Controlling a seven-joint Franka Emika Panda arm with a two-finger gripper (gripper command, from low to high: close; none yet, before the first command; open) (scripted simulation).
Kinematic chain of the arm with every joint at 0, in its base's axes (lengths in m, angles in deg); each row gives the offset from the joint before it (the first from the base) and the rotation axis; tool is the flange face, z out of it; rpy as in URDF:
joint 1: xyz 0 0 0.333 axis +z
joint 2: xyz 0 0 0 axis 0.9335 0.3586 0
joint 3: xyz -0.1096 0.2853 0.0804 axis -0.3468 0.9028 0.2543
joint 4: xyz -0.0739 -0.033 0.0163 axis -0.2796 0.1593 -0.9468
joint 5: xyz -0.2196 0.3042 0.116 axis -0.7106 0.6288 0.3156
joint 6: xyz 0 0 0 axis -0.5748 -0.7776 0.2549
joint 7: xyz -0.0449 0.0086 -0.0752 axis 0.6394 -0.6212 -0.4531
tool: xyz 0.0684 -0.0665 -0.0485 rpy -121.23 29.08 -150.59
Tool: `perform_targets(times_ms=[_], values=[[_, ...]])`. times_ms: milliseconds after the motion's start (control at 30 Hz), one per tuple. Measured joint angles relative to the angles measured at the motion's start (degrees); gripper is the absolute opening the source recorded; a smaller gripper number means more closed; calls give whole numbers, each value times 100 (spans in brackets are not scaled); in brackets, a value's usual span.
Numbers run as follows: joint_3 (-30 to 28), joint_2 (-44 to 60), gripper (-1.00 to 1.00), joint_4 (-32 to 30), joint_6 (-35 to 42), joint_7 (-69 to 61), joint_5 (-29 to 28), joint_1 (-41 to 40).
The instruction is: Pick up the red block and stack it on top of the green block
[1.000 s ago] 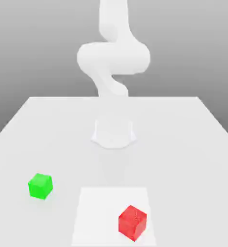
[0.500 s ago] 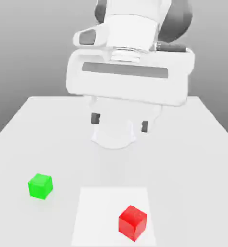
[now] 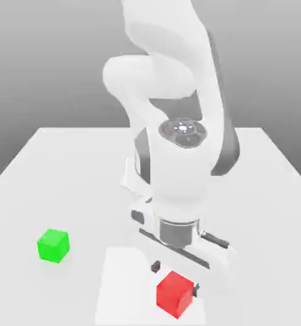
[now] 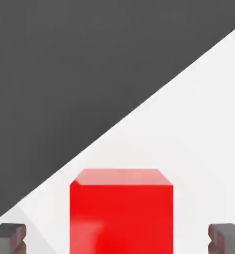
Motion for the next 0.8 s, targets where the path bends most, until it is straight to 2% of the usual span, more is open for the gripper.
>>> perform_targets(times_ms=[233,400,533,667,733,800], values=[[3,-3,-100,-1,-10,7,-3,-2],[300,-913,-100,-162,727,-392,538,-213],[-277,-1548,-100,-635,916,-395,710,-896],[-960,-2345,-100,-1282,1044,-352,884,-2322],[-1210,-2599,-100,-1539,1011,-367,997,-2577],[-1280,-2385,-100,-1603,725,-394,1062,-2654]])
